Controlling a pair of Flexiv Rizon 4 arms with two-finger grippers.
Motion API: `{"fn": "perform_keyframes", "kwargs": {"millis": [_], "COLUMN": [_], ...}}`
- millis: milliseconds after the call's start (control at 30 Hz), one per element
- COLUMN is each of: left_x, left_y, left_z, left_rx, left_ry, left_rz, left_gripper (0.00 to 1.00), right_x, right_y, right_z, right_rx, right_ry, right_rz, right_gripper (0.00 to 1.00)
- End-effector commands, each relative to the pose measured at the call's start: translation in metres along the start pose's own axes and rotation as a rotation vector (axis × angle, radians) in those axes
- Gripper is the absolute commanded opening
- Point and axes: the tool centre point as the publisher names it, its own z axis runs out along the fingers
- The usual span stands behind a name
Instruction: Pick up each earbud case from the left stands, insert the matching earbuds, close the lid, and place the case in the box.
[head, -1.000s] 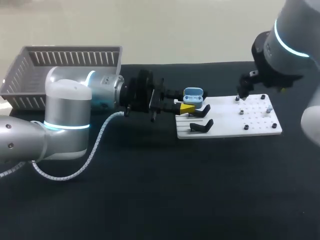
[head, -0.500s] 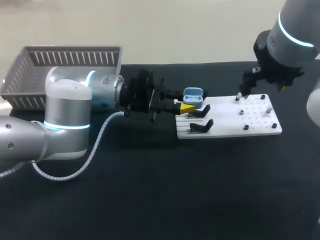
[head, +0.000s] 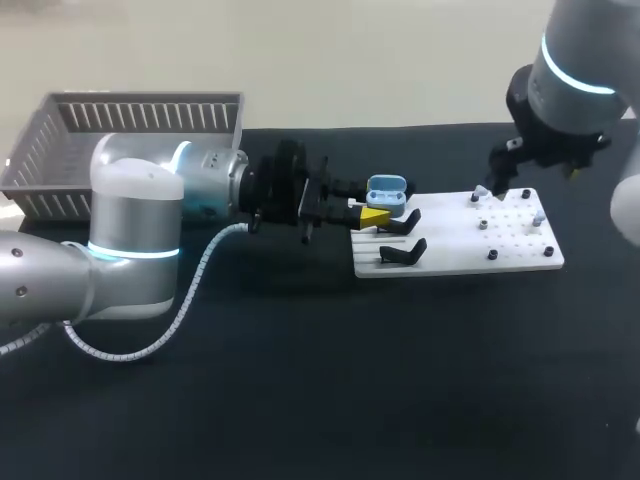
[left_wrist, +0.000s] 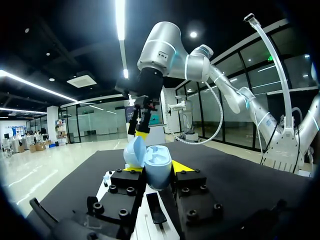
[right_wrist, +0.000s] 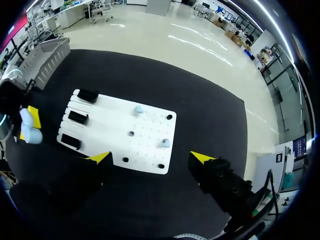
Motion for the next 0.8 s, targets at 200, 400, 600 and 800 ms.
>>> {"fn": "perform_keyframes", "kwargs": {"millis": [200, 400, 600, 800], "left_x": [0.001, 0.001, 0.001, 0.001], "left_y": [-0.001, -0.001, -0.001, -0.001], "left_z": [0.0, 0.0, 0.0, 0.0], "left_rx": [-0.004, -0.004, -0.004, -0.004], "left_ry": [-0.003, -0.003, -0.003, -0.003], "left_rz": [0.003, 0.003, 0.003, 0.003], "left_gripper": [0.0, 0.0, 0.0, 0.0], "right_x": [-0.01, -0.002, 0.006, 0.017], "right_y": [0.001, -0.004, -0.007, -0.011], "right_z": [0.041, 0.056, 0.061, 0.069], "right_rx": [-0.013, -0.011, -0.009, 0.004], "right_ry": [0.124, 0.166, 0.17, 0.181], "right_rz": [-0.028, -0.041, -0.04, -0.044], "right_gripper": [1.0, 1.0, 0.97, 0.79]}}
